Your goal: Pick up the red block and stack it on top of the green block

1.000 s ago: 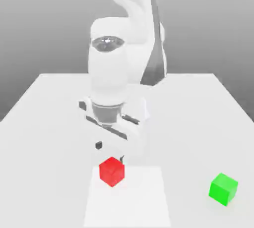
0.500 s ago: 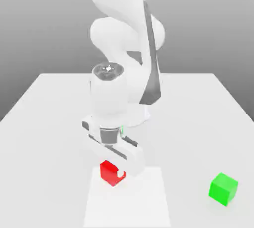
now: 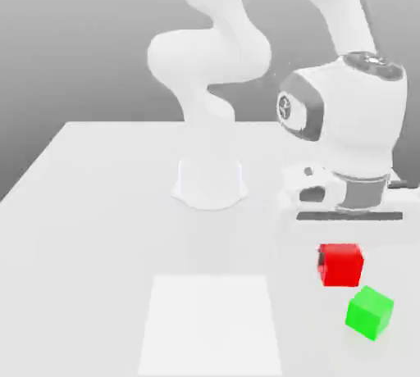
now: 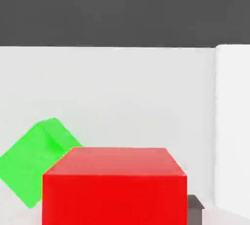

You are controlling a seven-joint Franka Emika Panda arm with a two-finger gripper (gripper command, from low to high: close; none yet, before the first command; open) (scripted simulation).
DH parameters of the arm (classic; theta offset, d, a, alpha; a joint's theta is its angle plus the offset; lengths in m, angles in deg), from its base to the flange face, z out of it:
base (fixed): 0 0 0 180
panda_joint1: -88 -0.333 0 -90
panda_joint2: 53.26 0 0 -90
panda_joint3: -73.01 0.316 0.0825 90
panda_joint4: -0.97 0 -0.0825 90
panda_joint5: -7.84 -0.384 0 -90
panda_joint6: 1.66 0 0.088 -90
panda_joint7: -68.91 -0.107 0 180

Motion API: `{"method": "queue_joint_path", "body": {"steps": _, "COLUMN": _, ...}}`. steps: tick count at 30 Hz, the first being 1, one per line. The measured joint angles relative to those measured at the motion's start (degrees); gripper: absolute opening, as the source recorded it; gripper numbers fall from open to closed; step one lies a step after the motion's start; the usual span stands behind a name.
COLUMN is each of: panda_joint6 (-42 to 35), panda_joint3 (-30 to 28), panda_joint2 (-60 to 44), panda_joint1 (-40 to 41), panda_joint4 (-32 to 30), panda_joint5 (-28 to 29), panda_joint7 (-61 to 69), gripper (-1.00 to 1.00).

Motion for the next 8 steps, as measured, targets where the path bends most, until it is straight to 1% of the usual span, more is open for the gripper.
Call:
{"method": "queue_joint_path", "body": {"steps": 4, "panda_joint6": 6.05, "panda_joint3": -2.42, "panda_joint2": -7.67, "panda_joint1": -2.21, "panda_joint4": 1.28, "panda_joint5": 5.20, "panda_joint7": -3.21, "gripper": -1.00}}
{"method": "queue_joint_path", "body": {"steps": 5, "panda_joint6": 7.07, "panda_joint3": -2.93, "panda_joint2": -8.82, "panda_joint1": -2.61, "panda_joint4": 1.36, "panda_joint5": 5.96, "panda_joint7": -3.73, "gripper": 1.00}}
{"method": "queue_joint_path", "body": {"steps": 8, "panda_joint6": 7.07, "panda_joint3": -2.93, "panda_joint2": -8.82, "panda_joint1": -2.61, "panda_joint4": 1.36, "panda_joint5": 5.96, "panda_joint7": -3.73, "gripper": 1.00}}
